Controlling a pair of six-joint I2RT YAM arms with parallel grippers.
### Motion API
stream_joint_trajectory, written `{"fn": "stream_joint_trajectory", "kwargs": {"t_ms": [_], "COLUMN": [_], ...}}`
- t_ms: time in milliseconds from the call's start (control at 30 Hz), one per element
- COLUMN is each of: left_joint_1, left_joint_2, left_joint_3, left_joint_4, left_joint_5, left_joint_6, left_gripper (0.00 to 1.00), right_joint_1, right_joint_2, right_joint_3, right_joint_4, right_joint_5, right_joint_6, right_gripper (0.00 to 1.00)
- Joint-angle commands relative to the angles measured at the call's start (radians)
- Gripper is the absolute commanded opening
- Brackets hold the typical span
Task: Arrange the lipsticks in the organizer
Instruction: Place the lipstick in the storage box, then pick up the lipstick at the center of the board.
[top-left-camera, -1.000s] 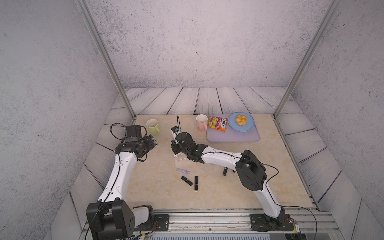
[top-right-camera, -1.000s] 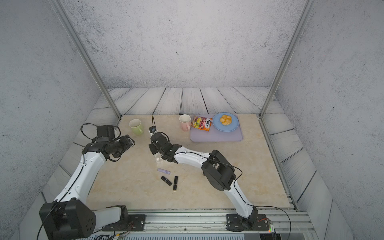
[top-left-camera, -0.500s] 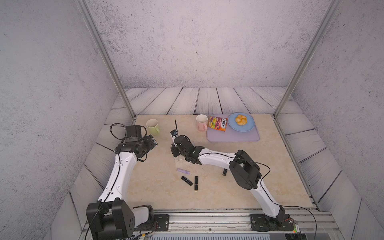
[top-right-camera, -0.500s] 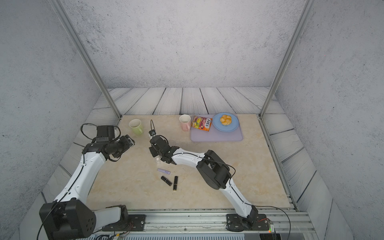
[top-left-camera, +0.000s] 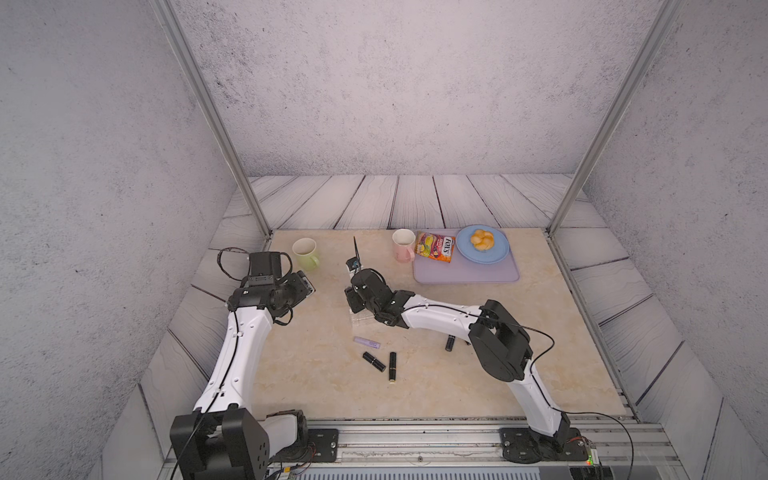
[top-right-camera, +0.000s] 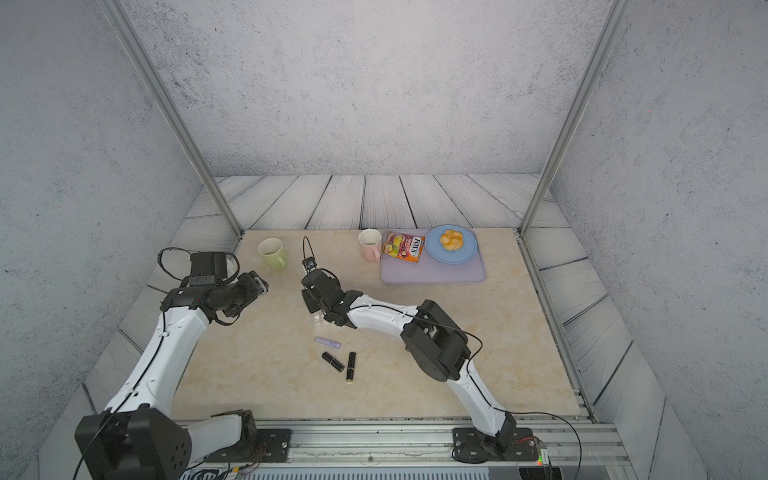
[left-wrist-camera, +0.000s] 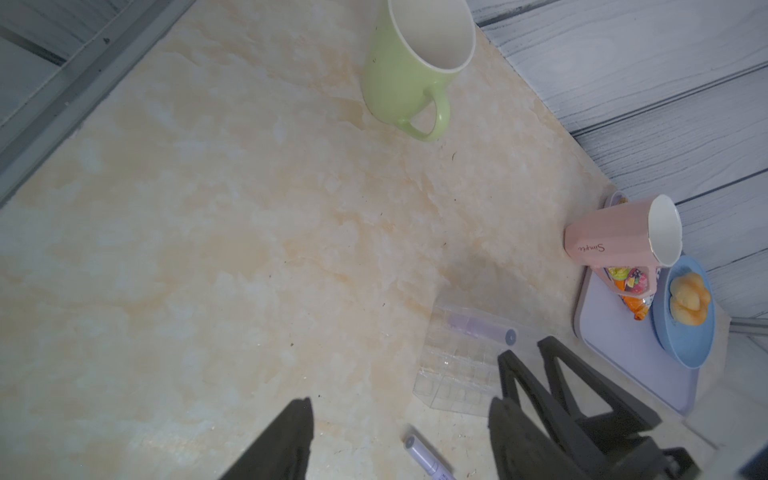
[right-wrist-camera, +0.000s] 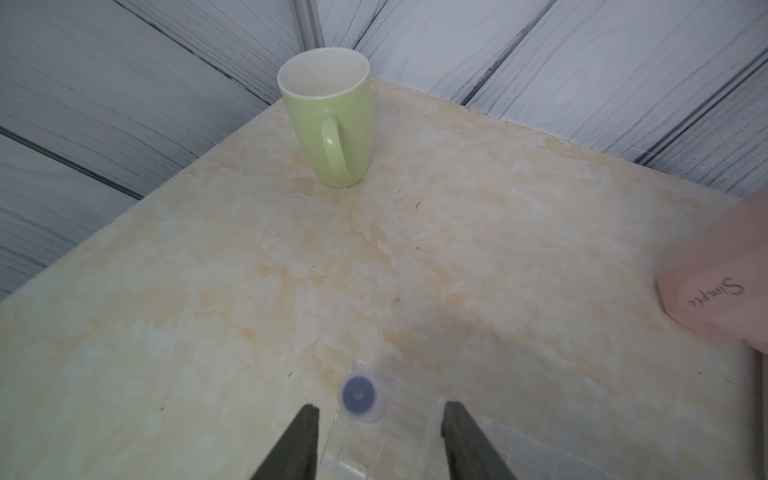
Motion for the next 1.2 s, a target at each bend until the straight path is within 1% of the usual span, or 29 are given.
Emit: {"fn": "stream_joint_trajectory", "kwargs": {"t_ms": [0,67,133,167,233,300,400,500,567,600,733,800,867,967,1100,1167], "left_joint_1": [-0.014,-0.053,-0.099,-0.142,-0.226,-0.328,-0.48,-0.564,-0.585,-0.588,-0.589,-0.589,-0.589,-0.589,-0.589,-0.589], "left_joint_2": [-0.047,-0.069,-0.086,-0.093,-0.104,-0.115,-0.113,-0.071,-0.047,-0.042,-0.051,-0.059,-0.063,-0.063,-0.057,-0.057], "left_joint_3": [0.047,0.055,0.057,0.053,0.036,0.001,-0.065,-0.077,-0.069,-0.069,-0.075,-0.08,-0.087,-0.092,-0.092,-0.092], "left_joint_4": [-0.057,-0.08,-0.096,-0.1,-0.091,-0.062,0.032,0.089,0.093,0.092,0.085,0.085,0.085,0.089,0.095,0.094], "left_joint_5": [-0.002,-0.035,-0.055,-0.058,-0.062,-0.073,-0.105,-0.086,-0.07,-0.069,-0.092,-0.102,-0.11,-0.114,-0.11,-0.108], "left_joint_6": [0.071,0.109,0.136,0.147,0.16,0.157,0.134,0.125,0.124,0.123,0.122,0.124,0.126,0.133,0.137,0.136], "left_gripper": [0.66,0.65,0.65,0.64,0.63,0.63,0.62,0.61,0.61,0.61,0.61,0.61,0.61,0.62,0.62,0.62], "right_joint_1": [-0.033,-0.076,-0.14,-0.187,-0.252,-0.305,-0.327,-0.337,-0.336,-0.335,-0.327,-0.323,-0.322,-0.322,-0.322,-0.323], "right_joint_2": [-0.212,-0.304,-0.389,-0.446,-0.518,-0.573,-0.601,-0.516,-0.435,-0.401,-0.297,-0.261,-0.236,-0.223,-0.19,-0.165], "right_joint_3": [-0.039,-0.073,-0.136,-0.196,-0.283,-0.352,-0.399,-0.337,-0.287,-0.282,-0.283,-0.268,-0.244,-0.231,-0.202,-0.184], "right_joint_4": [-0.152,-0.322,-0.469,-0.555,-0.669,-0.75,-0.761,-0.813,-0.857,-0.846,-0.795,-0.772,-0.776,-0.763,-0.765,-0.767], "right_joint_5": [0.002,-0.006,-0.04,-0.064,-0.109,-0.147,-0.118,-0.123,-0.168,-0.202,-0.256,-0.251,-0.222,-0.206,-0.202,-0.196], "right_joint_6": [0.143,0.243,0.339,0.392,0.465,0.522,0.527,0.537,0.557,0.573,0.635,0.63,0.62,0.611,0.611,0.615], "right_gripper": [0.53,0.53,0.51,0.49,0.48,0.5,0.56,0.58,0.57,0.56,0.49,0.44,0.42,0.42,0.49,0.5]}}
